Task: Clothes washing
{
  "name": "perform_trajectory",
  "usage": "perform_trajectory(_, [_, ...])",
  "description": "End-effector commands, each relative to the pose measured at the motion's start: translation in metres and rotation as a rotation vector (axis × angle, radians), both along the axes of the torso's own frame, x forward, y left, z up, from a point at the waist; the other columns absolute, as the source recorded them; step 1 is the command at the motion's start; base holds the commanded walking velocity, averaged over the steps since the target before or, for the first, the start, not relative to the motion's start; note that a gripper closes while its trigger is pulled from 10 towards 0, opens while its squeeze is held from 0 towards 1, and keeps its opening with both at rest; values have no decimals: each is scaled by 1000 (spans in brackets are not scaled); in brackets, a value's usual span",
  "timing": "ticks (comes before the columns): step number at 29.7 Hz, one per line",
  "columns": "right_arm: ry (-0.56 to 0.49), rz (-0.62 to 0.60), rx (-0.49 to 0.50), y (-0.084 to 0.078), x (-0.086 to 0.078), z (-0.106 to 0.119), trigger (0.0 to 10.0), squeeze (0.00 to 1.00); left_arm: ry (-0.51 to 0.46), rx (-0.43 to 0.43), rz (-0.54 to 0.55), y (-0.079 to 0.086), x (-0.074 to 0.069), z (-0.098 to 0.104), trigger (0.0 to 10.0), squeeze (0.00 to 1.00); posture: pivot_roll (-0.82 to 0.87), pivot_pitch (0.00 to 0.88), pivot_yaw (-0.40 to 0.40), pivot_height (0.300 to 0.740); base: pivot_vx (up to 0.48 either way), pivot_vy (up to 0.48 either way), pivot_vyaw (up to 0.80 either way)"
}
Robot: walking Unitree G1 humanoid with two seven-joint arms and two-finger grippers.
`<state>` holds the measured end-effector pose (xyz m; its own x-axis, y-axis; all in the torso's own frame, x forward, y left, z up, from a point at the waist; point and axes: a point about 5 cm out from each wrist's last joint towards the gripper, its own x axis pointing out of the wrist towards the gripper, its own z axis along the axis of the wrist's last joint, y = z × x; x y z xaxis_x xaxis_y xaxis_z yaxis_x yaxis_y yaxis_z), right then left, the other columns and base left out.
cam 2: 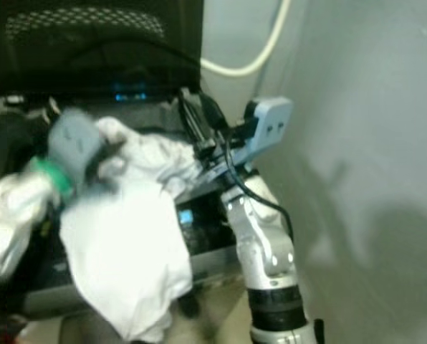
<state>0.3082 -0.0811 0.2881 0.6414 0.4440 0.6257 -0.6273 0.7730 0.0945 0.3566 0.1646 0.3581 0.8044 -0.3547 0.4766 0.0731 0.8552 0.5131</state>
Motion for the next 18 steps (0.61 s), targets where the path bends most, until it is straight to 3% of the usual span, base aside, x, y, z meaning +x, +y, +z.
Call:
perform_trajectory(1, [-4, -12, 2, -3, -3, 1, 10000, 0, -83, 2, 93, 15, 7, 18, 10000, 0, 51, 130, 41, 740, 0, 0, 0])
perform_trajectory(2, [-4, -12, 2, -3, -3, 1, 10000, 0, -83, 2, 93, 15, 7, 18, 10000, 0, 51, 130, 41, 740, 0, 0, 0])
perform_trajectory(5, [-3, -25, 2, -4, -5, 0, 10000, 0, -141, -3, 147, 29, 9, 50, 10000, 0, 44, 130, 56, 740, 0, 0, 0])
perform_trajectory(8, [-2, -30, 2, -5, -6, -1, 10000, 0, -120, 4, 113, 28, 10, 51, 10000, 0, 43, 129, 58, 740, 0, 0, 0])
perform_trajectory(9, [0, -37, 4, -6, -7, -2, 10000, 0, -76, 22, 42, 23, 9, 47, 10000, 0, 41, 128, 65, 740, 0, 0, 0])
perform_trajectory(10, [0, -37, 4, -6, -7, -2, 10000, 0, -76, 22, 42, 23, 9, 47, 10000, 0, 41, 128, 65, 740, 0, 0, 0])
perform_trajectory(11, [2, -44, 5, -8, -8, -3, 10000, 0, -34, 56, -53, 14, 6, 37, 10000, 0, 42, 128, 67, 740, 0, 0, 0])
perform_trajectory(13, [2, -44, 5, -8, -8, -3, 10000, 0, -34, 56, -53, 14, 6, 37, 10000, 0, 42, 128, 67, 740, 0, 0, 0])
perform_trajectory(14, [5, -49, 6, -9, -8, -4, 10000, 0, 26, 105, -176, 3, -6, 19, 10000, 1000, 51, 125, 65, 740, 0, 0, 0])
perform_trajectory(15, [5, -49, 6, -9, -8, -4, 10000, 0, 26, 105, -176, 3, -6, 19, 10000, 1000, 51, 125, 65, 740, 0, 0, 0])
perform_trajectory(18, [14, -33, 4, -6, -5, -6, 10000, 0, 201, 172, -450, -20, -56, -36, 10000, 1000, 88, 122, 48, 740, 0, 0, 0])
